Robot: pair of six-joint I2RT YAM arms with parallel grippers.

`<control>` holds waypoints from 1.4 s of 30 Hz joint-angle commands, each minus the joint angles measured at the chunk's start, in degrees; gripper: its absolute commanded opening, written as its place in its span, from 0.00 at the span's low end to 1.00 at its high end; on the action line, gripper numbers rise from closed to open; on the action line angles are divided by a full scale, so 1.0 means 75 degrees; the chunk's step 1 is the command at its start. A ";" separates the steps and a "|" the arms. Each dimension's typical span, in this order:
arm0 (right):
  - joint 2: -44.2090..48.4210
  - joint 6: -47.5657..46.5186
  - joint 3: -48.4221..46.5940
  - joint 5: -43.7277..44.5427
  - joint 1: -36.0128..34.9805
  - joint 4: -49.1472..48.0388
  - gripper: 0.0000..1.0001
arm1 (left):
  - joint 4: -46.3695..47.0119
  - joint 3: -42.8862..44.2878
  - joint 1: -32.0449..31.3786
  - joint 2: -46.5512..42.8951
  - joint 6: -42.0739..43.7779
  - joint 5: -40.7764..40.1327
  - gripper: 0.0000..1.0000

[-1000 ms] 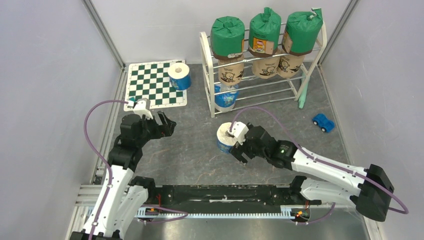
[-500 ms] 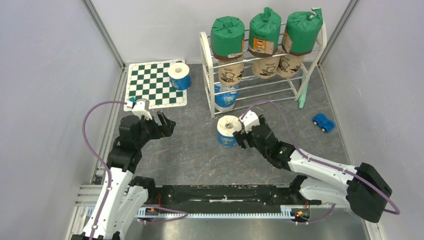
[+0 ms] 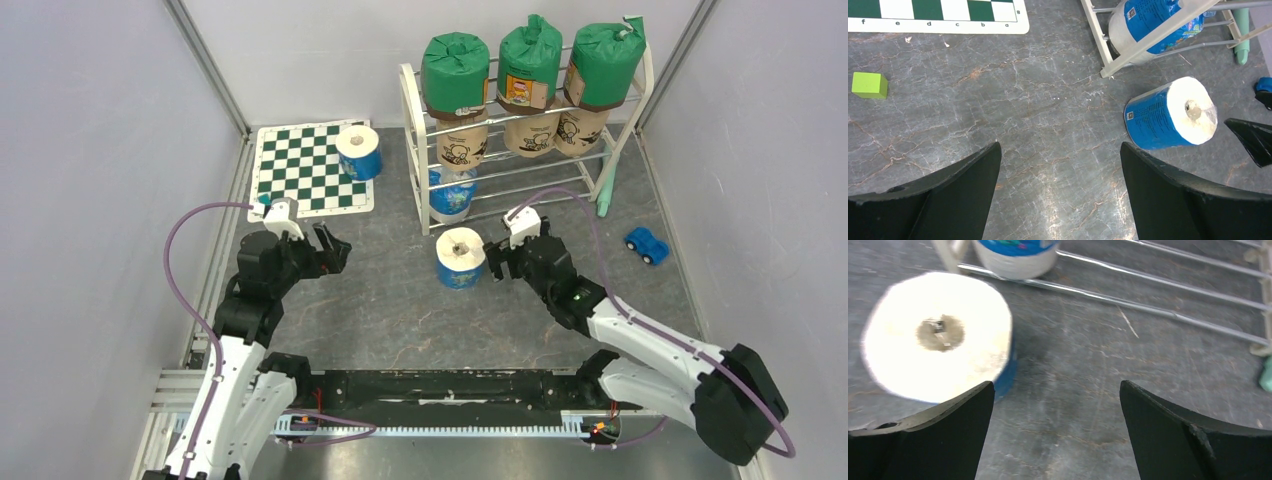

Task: Place and organize the paper towels onto the shelf
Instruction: Move the paper towel to the center of the board.

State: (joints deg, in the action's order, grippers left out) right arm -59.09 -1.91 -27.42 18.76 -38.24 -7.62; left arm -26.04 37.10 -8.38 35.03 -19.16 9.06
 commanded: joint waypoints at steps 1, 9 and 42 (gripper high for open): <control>0.0530 0.0341 -0.0172 -0.1636 -0.0021 0.0370 0.98 | 0.0238 -0.0015 -0.0019 -0.0012 0.0234 -0.0107 0.95; 0.0409 0.1395 -0.0103 -0.0959 -0.1130 -0.0094 0.98 | 0.0250 0.0008 -0.0019 0.0089 0.0222 -0.0059 0.94; -0.1998 0.1085 -0.0508 -0.0293 -0.1494 -0.1887 0.98 | 0.0238 -0.0022 -0.0028 0.0060 0.0246 -0.0022 0.94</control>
State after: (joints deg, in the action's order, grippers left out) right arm -73.19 8.86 -32.97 16.91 -49.30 -13.06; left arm -26.04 37.10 -8.38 35.79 -19.16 9.10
